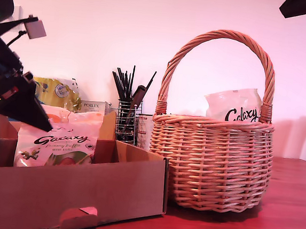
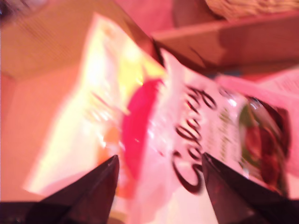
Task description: Move the bags of Easter eggs from the cardboard box on the left into the woven basket on the right side.
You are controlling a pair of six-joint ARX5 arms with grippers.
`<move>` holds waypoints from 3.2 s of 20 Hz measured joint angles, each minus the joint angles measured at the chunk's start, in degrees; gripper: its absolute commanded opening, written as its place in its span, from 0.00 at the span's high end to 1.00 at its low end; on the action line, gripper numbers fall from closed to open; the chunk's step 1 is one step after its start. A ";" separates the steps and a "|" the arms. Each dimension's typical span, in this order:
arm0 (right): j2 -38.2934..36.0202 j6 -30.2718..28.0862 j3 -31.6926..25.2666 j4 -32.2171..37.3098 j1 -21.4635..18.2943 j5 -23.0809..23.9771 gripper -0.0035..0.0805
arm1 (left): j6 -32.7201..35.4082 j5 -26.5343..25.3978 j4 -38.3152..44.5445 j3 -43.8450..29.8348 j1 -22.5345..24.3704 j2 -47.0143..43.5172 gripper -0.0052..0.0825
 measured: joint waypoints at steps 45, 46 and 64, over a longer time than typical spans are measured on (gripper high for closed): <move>0.00 0.02 0.00 0.09 -0.02 0.00 0.97 | -16.26 5.27 -10.38 2.58 -10.03 13.84 0.44; 0.00 0.02 0.00 0.09 -0.02 0.00 0.97 | -16.35 7.82 -10.78 2.58 -9.79 13.81 0.54; 0.00 0.02 0.00 0.33 -0.02 0.00 0.97 | -16.55 24.61 -16.90 3.10 -9.51 13.84 0.97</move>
